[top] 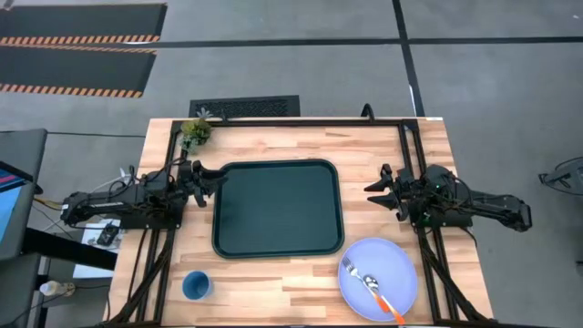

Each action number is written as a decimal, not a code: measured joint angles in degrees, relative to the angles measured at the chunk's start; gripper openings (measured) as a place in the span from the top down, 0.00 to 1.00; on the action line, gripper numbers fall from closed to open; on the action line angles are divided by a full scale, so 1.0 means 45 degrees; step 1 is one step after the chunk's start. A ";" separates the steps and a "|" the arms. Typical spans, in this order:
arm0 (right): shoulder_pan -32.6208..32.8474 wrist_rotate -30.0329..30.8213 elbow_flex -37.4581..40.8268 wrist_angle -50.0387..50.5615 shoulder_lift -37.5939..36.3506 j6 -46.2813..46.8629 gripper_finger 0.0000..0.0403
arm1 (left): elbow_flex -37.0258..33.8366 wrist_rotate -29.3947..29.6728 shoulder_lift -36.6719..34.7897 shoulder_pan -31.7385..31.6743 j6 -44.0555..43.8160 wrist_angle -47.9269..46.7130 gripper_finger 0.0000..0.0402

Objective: Pick and place plate/cup/fork/spoon on tray

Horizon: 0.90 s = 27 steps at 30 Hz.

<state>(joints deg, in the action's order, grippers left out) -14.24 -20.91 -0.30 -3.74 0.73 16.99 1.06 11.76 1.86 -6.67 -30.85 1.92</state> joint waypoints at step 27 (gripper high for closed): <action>-0.0204 0.0662 -0.0089 -0.0460 0.0001 0.1904 0.55 | -0.0005 0.0571 0.0002 -0.0002 -0.6713 0.2185 0.60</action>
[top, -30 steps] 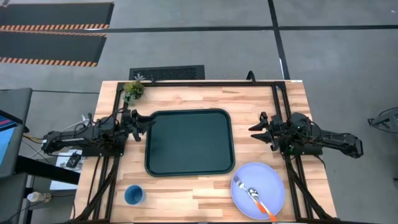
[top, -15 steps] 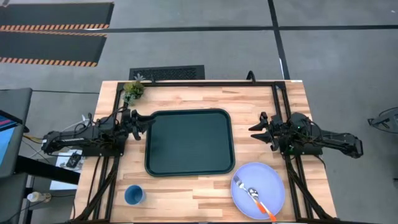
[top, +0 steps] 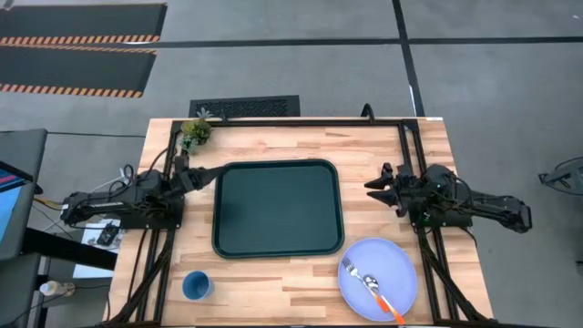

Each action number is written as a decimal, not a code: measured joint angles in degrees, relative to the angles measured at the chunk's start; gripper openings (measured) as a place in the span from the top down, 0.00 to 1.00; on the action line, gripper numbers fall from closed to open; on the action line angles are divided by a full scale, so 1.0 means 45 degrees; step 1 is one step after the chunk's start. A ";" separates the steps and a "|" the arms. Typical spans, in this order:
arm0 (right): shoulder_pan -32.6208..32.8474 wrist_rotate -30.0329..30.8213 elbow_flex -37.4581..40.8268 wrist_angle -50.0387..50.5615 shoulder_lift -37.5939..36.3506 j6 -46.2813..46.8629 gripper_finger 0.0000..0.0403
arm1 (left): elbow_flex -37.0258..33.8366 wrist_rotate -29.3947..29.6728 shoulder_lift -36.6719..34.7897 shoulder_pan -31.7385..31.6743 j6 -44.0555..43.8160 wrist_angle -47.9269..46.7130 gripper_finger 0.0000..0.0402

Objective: Pick and place plate/cup/fork/spoon on tray
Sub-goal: Put the blue cup on the black tray

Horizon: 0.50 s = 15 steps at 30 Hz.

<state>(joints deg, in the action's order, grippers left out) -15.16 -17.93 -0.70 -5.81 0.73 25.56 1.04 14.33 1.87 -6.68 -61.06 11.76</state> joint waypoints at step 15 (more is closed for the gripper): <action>0.0000 0.0023 -0.0120 -0.0172 -0.0005 0.4978 0.55 | 0.2601 -0.1599 0.2522 0.0000 -0.0519 0.1829 0.60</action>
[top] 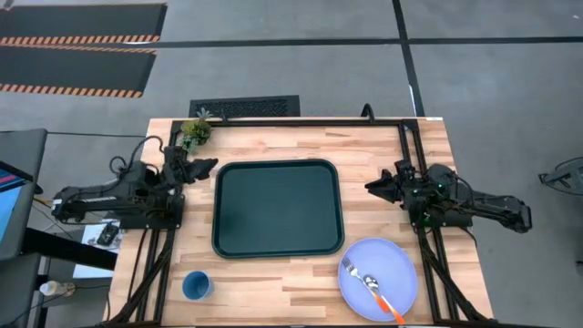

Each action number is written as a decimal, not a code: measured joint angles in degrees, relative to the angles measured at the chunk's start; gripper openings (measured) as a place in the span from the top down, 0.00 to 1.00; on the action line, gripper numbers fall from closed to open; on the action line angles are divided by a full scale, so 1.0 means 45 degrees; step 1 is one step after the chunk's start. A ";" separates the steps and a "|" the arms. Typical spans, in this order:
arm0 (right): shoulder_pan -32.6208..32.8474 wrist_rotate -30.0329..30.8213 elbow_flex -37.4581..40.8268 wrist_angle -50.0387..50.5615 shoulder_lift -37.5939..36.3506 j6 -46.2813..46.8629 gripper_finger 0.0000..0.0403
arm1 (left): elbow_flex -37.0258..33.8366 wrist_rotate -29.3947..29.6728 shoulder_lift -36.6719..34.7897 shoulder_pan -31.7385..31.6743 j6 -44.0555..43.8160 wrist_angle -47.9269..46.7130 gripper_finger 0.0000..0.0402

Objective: Pick and place plate/cup/fork/spoon on tray
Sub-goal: Put the blue cup on the black tray

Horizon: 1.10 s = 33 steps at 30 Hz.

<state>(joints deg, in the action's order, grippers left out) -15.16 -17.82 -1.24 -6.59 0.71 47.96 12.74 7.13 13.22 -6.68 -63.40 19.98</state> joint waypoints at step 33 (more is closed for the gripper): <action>0.0000 0.0295 -0.0077 0.1364 0.0005 0.0561 0.55 | 0.9184 -0.2437 1.0128 1.0094 0.0761 -1.7553 0.43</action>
<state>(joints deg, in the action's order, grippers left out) -15.16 -16.50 -1.58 -0.45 0.73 50.48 54.07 -3.83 58.79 38.75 -59.97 -59.00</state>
